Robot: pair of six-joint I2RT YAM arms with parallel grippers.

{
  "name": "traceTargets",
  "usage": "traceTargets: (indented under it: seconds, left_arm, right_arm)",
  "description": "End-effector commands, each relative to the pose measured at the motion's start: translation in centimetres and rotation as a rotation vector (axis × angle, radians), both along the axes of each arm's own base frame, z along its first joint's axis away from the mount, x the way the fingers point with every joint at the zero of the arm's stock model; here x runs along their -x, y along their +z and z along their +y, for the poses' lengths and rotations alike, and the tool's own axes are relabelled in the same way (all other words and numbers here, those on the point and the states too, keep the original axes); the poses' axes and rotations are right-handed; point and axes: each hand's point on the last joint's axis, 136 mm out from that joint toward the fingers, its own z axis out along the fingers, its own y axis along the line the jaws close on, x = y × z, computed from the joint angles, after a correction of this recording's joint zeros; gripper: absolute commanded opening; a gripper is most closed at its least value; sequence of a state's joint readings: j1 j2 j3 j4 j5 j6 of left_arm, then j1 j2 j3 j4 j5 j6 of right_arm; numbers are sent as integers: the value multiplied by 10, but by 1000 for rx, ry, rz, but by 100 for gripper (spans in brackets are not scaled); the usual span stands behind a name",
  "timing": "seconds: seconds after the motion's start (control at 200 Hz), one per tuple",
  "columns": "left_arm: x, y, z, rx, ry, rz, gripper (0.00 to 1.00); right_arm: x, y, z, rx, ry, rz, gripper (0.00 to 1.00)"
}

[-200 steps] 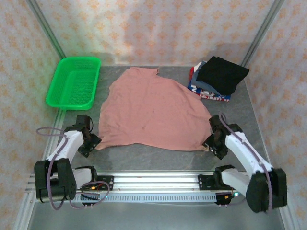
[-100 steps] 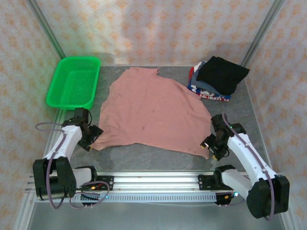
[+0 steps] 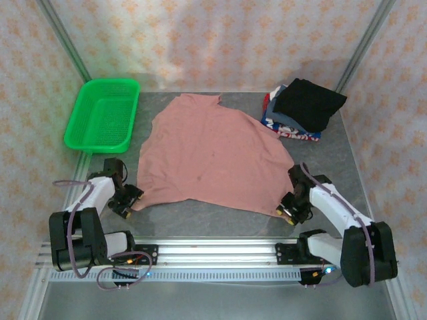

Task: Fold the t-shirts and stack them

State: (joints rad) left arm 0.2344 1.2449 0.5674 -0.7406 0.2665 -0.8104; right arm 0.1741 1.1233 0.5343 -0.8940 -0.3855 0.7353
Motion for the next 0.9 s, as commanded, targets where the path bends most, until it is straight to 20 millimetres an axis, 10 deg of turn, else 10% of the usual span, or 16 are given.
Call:
traceTargets:
  seconds: [0.0, 0.23, 0.45, 0.896]
  left_arm:
    - [1, -10, 2, 5, -8, 1, 65]
    - [1, -23, -2, 35, 13, -7, 40]
    - [-15, -27, -1, 54, 10, -51, 0]
    - [-64, 68, 14, -61, -131, -251, 0]
  right_arm:
    - [-21, -4, 0, 14, -13, -57, 26]
    - [-21, -7, -1, 28, -20, -40, 1]
    - [-17, 10, -6, 47, -22, -64, 0]
    - [-35, 53, -16, 106, -47, -160, 0]
